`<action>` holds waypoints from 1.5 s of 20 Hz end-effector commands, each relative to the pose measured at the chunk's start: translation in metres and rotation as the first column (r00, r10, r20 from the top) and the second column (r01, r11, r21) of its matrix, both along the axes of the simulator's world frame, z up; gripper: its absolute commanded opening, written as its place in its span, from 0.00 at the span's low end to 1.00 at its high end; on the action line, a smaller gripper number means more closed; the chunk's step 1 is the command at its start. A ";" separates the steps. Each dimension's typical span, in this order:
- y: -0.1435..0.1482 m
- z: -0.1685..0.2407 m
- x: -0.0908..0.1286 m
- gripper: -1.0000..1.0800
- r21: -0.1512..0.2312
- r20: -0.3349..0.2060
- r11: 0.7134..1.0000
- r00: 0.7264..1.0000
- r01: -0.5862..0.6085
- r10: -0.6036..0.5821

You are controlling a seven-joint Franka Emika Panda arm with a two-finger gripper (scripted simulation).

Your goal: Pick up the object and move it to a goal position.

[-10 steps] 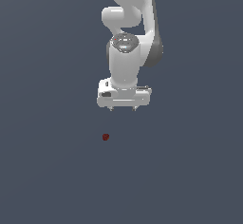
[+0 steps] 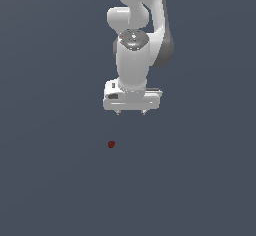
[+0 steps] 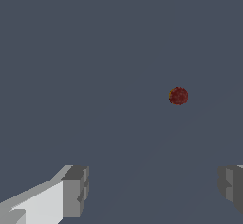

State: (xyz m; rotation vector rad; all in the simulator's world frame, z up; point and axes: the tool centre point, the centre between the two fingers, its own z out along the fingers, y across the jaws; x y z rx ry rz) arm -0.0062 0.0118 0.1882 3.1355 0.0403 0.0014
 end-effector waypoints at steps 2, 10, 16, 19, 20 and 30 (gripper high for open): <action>0.001 0.002 -0.001 0.96 0.000 -0.001 1.000 1.000 0.003 -0.003; -0.011 -0.014 0.011 0.96 -0.001 -0.001 1.000 1.000 -0.028 0.028; -0.033 -0.042 0.029 0.96 -0.001 -0.002 0.997 0.997 -0.083 0.083; -0.048 -0.062 0.040 0.96 0.000 -0.002 0.993 0.993 -0.120 0.120; -0.053 -0.069 0.043 0.96 0.001 -0.002 0.991 0.991 -0.131 0.131; -0.087 -0.115 0.060 0.96 0.005 -0.001 0.979 0.979 -0.205 0.205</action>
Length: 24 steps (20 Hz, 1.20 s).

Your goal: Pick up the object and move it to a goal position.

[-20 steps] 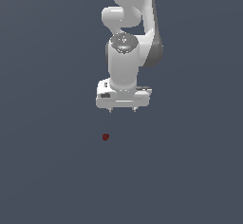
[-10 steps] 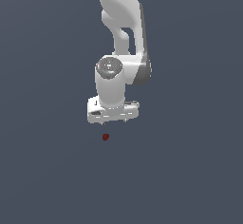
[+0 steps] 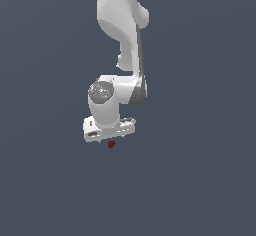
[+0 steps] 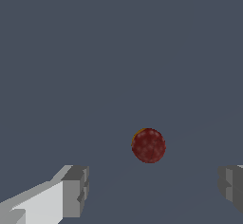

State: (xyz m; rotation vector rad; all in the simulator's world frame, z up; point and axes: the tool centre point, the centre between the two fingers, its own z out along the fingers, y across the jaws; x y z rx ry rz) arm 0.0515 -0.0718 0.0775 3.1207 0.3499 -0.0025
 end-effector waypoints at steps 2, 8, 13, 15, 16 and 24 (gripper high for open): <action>-0.006 -0.008 0.003 0.96 0.001 0.001 1.000 1.000 -0.015 0.015; -0.007 -0.011 0.003 0.96 0.001 0.000 1.000 1.000 -0.015 0.015; -0.007 -0.027 0.002 0.96 0.001 0.001 1.000 1.000 -0.017 0.017; -0.007 -0.039 0.002 0.96 0.001 0.001 1.000 1.000 -0.017 0.017; -0.007 -0.044 0.002 0.96 0.001 0.001 1.000 1.000 -0.017 0.017; -0.007 -0.061 0.003 0.96 0.002 0.001 1.000 1.000 -0.018 0.018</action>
